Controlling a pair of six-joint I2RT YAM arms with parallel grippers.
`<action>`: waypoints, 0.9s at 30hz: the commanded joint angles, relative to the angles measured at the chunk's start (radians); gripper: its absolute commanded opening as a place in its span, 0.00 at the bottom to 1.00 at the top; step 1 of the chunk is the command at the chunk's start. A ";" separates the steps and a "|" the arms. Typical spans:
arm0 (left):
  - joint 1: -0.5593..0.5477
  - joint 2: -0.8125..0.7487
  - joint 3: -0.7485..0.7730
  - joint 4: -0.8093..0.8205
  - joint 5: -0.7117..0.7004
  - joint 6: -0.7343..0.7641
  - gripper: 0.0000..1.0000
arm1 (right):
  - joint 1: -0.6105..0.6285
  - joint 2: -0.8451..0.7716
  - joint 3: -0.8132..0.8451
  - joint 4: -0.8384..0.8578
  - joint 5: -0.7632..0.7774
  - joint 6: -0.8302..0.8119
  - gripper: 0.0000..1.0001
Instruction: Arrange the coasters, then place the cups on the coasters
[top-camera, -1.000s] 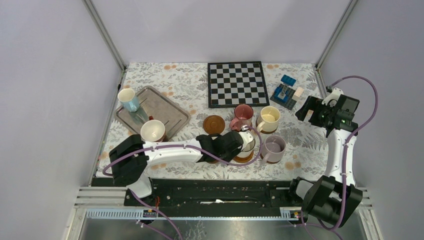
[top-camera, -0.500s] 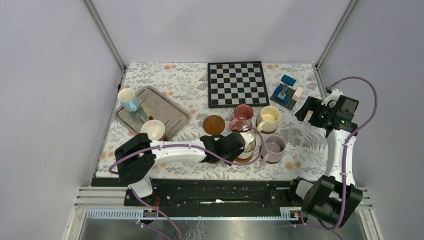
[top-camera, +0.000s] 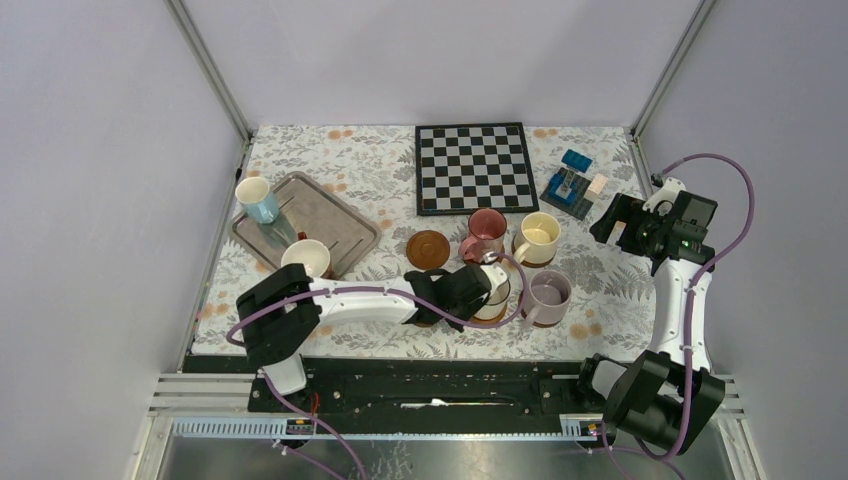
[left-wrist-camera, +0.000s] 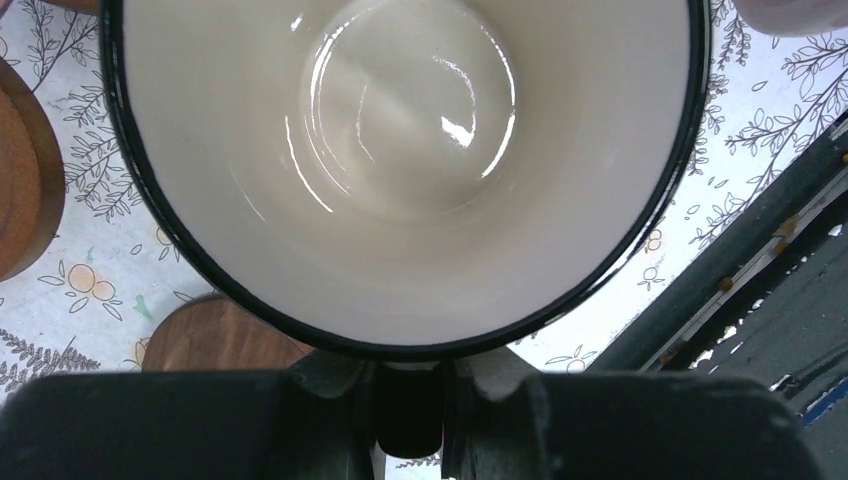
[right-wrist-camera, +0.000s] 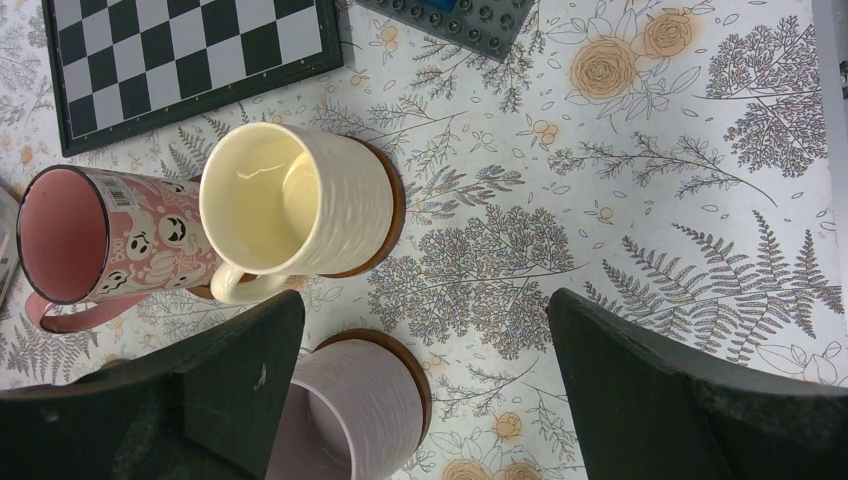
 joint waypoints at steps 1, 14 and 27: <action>0.003 -0.016 0.051 0.087 0.003 -0.016 0.15 | 0.005 -0.015 0.002 0.025 0.005 -0.013 0.98; 0.004 -0.053 0.088 0.006 0.023 0.020 0.59 | 0.005 -0.008 0.002 0.031 0.003 -0.008 0.98; 0.004 -0.065 0.084 -0.038 0.134 0.029 0.54 | 0.005 -0.002 0.000 0.034 -0.003 -0.007 0.98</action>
